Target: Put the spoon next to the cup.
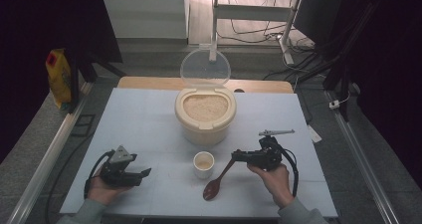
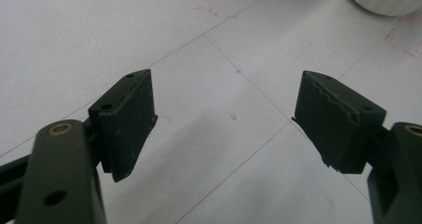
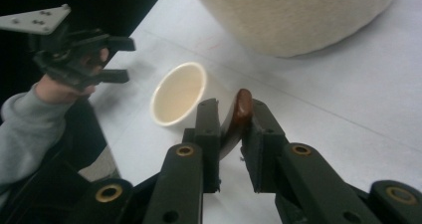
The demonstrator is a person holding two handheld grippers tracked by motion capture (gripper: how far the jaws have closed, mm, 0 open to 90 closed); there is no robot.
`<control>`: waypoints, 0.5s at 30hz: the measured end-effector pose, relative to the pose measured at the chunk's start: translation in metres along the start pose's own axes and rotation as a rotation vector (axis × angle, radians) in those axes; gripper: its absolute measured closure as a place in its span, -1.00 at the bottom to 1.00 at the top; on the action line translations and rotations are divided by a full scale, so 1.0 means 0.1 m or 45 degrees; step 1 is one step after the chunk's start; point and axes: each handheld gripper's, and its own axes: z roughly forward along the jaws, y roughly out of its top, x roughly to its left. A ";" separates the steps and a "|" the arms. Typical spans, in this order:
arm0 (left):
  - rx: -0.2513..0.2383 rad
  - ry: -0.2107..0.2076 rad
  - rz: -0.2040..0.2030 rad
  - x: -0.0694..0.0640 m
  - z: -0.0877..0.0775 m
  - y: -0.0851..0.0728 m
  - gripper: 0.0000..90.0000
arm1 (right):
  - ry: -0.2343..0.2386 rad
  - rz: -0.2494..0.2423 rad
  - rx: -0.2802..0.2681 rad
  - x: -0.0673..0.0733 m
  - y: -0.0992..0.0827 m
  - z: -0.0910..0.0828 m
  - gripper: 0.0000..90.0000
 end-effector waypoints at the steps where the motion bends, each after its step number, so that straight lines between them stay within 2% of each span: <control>1: 0.000 0.003 0.000 0.00 0.00 0.00 -0.48 | -0.011 -0.004 -0.001 -0.02 0.00 0.02 0.67; 3: -0.003 0.001 0.000 0.00 0.00 0.00 -0.48 | -0.043 -0.008 0.000 -0.06 0.00 0.07 0.64; 6: -0.003 0.000 -0.001 0.00 0.00 0.00 -0.47 | -0.052 0.004 -0.011 -0.12 0.00 0.13 0.60; 8: -0.002 0.004 -0.001 0.00 0.00 0.00 -0.47 | -0.087 -0.014 -0.002 -0.15 0.01 0.17 0.55; 15: -0.001 0.004 0.000 0.00 0.00 0.00 -0.48 | -0.145 -0.040 0.000 -0.23 0.01 0.32 0.45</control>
